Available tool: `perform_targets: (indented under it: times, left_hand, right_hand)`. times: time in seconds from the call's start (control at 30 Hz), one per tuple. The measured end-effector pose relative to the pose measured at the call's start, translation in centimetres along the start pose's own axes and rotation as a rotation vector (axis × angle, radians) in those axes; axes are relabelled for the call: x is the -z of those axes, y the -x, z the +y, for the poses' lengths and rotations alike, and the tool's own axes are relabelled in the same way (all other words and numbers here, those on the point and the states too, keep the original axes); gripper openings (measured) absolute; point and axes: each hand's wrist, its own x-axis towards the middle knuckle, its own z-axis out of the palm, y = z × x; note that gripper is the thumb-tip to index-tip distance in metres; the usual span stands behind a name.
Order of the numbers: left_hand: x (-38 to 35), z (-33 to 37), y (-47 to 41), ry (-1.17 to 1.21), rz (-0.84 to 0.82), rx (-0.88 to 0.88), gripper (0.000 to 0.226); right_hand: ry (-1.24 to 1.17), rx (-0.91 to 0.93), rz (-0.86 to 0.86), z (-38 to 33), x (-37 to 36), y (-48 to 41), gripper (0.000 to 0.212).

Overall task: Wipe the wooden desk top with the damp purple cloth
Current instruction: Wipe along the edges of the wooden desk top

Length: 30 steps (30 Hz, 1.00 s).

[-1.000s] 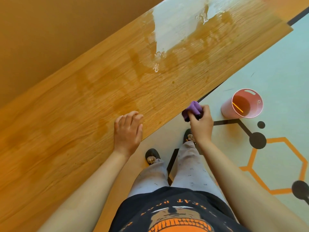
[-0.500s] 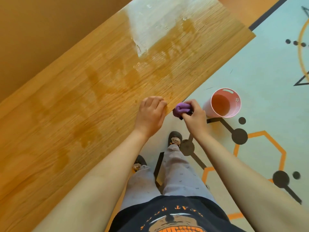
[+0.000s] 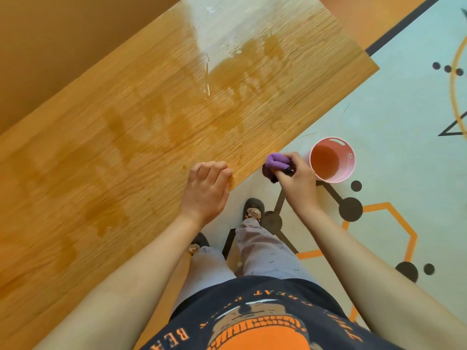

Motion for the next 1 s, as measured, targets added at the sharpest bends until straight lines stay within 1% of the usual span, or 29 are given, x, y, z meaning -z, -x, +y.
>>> perform_targets:
  times: [0.03, 0.13, 0.23, 0.33, 0.4, 0.5, 0.6, 0.83, 1.0]
  left_hand:
    - [0.0, 0.0, -0.1, 0.002, 0.004, 0.002, 0.023]
    - [0.0, -0.1, -0.1, -0.002, -0.003, 0.002, 0.027]
    - [-0.1, -0.1, 0.0, -0.011, -0.001, -0.002, 0.028]
    - [-0.2, -0.1, -0.1, -0.015, -0.009, 0.003, 0.03]
    - [-0.2, -0.1, -0.1, -0.022, -0.02, 0.008, 0.031]
    - [-0.3, -0.1, -0.1, -0.038, -0.018, 0.012, 0.031]
    - [-0.3, -0.1, -0.1, -0.04, -0.018, 0.013, 0.029]
    - [-0.2, 0.1, 0.0, -0.024, -0.01, 0.014, 0.029]
    - [-0.3, 0.0, 0.0, -0.025, 0.0, 0.013, 0.029]
  right_hand:
    - [0.001, -0.014, 0.029, 0.3, 0.6, -1.0, 0.023]
    - [-0.009, -0.085, 0.188, 1.1, 3.4, -5.1, 0.028]
    - [0.022, -0.17, 0.314, 1.6, 7.2, -9.8, 0.029]
    - [0.036, -0.22, 0.395, 2.1, 9.6, -13.1, 0.028]
    - [-0.004, -0.208, 0.394, 2.1, 9.2, -12.9, 0.023]
    - [-0.052, -0.145, 0.311, 2.4, 8.0, -11.1, 0.019]
    - [-0.001, -0.113, 0.246, 3.0, 8.9, -11.7, 0.019]
    - [0.142, -0.206, 0.401, 2.7, 13.6, -17.5, 0.019]
    - [0.227, -0.249, 0.414, 2.2, 15.3, -19.8, 0.024]
